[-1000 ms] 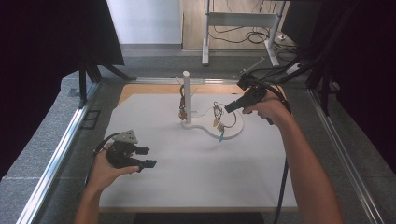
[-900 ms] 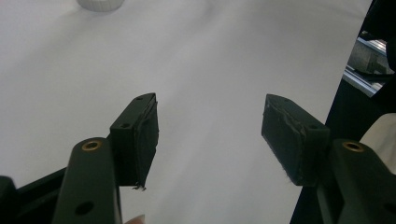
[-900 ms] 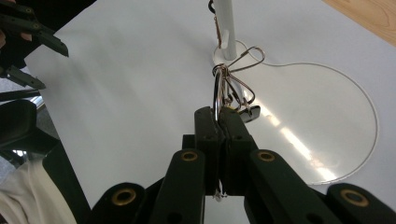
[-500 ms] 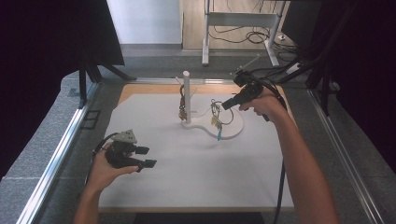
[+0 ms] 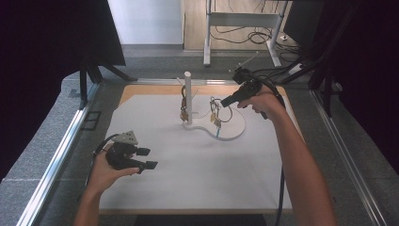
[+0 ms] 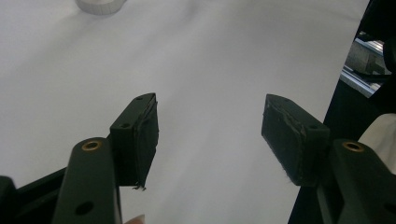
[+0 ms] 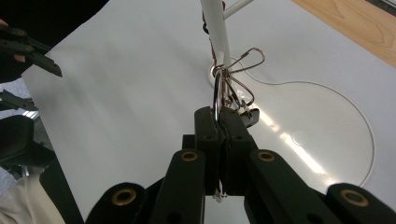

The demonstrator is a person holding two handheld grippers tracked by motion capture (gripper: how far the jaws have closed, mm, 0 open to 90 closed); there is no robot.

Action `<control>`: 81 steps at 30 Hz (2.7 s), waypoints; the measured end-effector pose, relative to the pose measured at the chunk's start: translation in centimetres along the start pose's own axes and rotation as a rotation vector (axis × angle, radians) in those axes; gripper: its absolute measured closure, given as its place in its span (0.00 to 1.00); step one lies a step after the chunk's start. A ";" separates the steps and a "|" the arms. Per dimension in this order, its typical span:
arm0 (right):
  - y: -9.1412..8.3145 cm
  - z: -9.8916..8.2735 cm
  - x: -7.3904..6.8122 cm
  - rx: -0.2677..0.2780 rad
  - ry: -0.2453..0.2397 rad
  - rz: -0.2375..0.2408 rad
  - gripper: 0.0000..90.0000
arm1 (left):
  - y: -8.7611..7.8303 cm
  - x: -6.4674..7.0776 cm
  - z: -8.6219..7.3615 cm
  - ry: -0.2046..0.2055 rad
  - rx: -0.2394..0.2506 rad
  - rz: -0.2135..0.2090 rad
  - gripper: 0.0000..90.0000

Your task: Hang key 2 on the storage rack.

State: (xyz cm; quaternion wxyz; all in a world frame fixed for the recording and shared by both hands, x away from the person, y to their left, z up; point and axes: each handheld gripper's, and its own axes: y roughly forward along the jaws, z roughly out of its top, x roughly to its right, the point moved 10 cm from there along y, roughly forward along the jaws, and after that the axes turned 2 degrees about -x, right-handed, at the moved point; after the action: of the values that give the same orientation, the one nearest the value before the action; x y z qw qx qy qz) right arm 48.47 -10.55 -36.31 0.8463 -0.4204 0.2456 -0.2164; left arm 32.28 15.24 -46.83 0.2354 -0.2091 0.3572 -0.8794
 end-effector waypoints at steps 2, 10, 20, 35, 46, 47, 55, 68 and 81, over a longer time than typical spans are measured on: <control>0.0 0.2 0.0 0.002 0.000 -0.003 0.97 | 0.0 0.0 0.0 0.000 0.001 0.000 0.41; 0.2 0.7 0.2 -0.002 0.004 -0.006 0.97 | -0.2 0.0 0.0 0.000 0.005 -0.001 0.41; 0.6 1.6 0.6 0.004 0.009 -0.015 0.97 | -0.2 0.1 0.0 0.001 0.007 -0.005 0.41; 2.5 3.5 2.4 0.008 0.051 -0.038 0.97 | -0.6 0.3 0.2 0.009 0.020 -0.013 0.41; 3.6 5.1 3.9 0.024 0.085 -0.062 0.97 | -0.8 0.2 0.2 0.013 0.023 -0.014 0.41; 3.6 5.1 3.9 0.024 0.085 -0.062 0.97 | -0.8 0.2 0.2 0.013 0.024 -0.014 0.41; 4.3 6.1 4.6 0.029 0.085 -0.071 0.97 | -0.8 0.0 0.2 0.002 0.031 -0.020 0.41; 6.2 7.5 4.1 0.029 0.063 -0.075 0.97 | -0.9 -0.4 0.2 -0.006 0.034 -0.019 0.41; 8.6 7.2 2.8 0.014 0.049 -0.058 0.97 | -1.0 -0.2 0.2 0.007 0.032 -0.018 0.41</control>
State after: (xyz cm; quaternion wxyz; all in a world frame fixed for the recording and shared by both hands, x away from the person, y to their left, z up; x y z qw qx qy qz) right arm 56.32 -3.09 -40.21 0.8363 -0.4160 0.2524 -0.2527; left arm 32.30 15.94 -45.99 0.2298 -0.2056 0.3419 -0.8877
